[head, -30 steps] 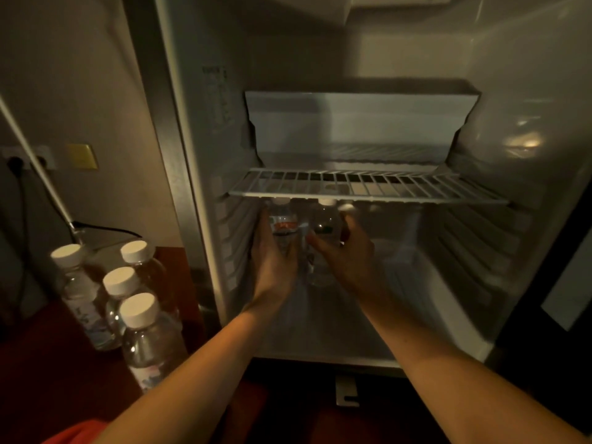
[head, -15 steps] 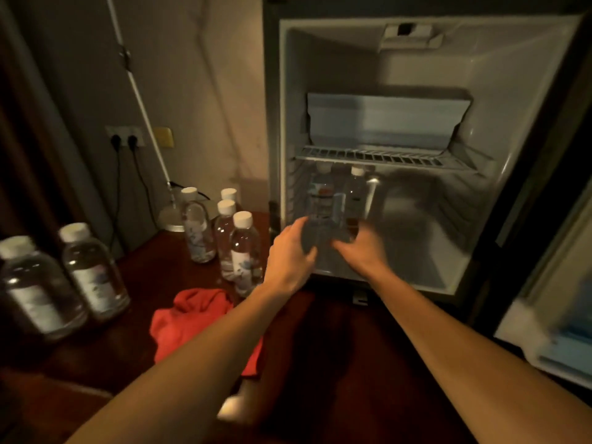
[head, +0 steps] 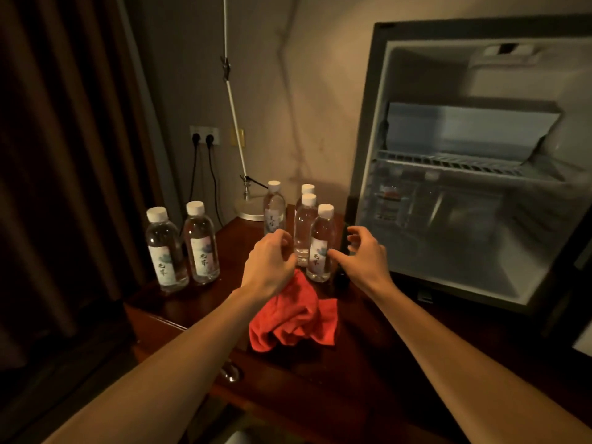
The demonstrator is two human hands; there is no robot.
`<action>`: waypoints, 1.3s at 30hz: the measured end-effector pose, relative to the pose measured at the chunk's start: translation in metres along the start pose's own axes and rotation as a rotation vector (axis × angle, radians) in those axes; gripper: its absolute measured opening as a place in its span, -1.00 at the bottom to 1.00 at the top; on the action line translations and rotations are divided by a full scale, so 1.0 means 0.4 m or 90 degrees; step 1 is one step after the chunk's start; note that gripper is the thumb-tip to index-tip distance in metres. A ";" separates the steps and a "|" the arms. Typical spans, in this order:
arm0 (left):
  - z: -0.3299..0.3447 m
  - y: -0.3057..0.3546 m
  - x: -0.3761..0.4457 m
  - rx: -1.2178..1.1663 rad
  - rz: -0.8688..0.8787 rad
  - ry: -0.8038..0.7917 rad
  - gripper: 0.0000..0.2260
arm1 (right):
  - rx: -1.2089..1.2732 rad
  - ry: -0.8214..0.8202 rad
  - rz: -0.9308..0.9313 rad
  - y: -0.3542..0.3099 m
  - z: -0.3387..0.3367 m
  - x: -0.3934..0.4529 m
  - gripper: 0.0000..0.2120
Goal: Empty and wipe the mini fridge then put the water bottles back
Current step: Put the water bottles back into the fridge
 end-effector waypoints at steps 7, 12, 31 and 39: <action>0.041 -0.074 0.072 -0.019 -0.006 -0.048 -0.63 | -0.009 0.054 0.018 0.013 0.098 0.039 -0.23; 0.100 -0.106 0.143 -0.070 -0.015 -0.082 -0.52 | -0.068 0.096 0.036 0.033 0.144 0.058 -0.31; 0.155 -0.111 0.175 -0.196 -0.041 0.020 -0.45 | -0.014 0.142 -0.016 0.043 0.088 0.061 -0.45; 0.032 0.006 0.107 -0.251 -0.008 0.099 -0.52 | -0.042 0.208 -0.042 -0.002 -0.075 0.000 -0.39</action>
Point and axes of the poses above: each hand's wrist, its own x-axis towards the middle knuckle, its own z-axis out of the palm, y = z × x, the point moved 7 cm from there along x, towards the middle knuckle, and after that the axes turned 3 degrees about y, right-handed, at the moved point
